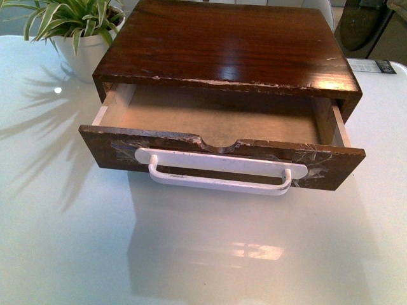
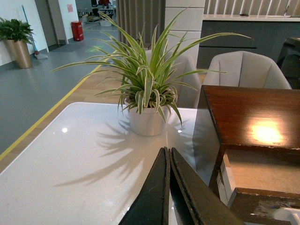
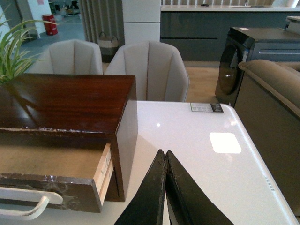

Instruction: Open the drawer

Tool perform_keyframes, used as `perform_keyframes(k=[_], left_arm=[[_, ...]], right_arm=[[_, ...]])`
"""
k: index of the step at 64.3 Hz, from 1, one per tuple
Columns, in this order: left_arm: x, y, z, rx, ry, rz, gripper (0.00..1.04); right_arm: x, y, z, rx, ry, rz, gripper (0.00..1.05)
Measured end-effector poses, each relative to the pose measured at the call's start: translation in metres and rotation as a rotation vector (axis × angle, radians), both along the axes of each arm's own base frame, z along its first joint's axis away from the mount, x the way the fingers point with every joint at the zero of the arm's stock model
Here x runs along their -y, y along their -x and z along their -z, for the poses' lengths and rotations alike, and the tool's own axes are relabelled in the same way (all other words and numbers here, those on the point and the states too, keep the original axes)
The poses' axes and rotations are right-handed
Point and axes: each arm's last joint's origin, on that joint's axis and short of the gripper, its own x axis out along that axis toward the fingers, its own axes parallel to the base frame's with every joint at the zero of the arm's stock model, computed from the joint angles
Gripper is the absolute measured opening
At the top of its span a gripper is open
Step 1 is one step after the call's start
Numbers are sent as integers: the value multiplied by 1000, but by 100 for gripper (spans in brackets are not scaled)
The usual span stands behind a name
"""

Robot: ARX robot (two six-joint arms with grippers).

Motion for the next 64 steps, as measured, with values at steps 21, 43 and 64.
perform_keyframes(k=[21,43,64], left_arm=[[0,8,0,1,0,0,2],[0,19,3,-4,0,0,2],[0,19,3,-4,0,0,25]], right_arm=[[0,0,0,0,0,0,2],[0,0,0,1,0,0,2],[0,0,0,1,0,0,52]])
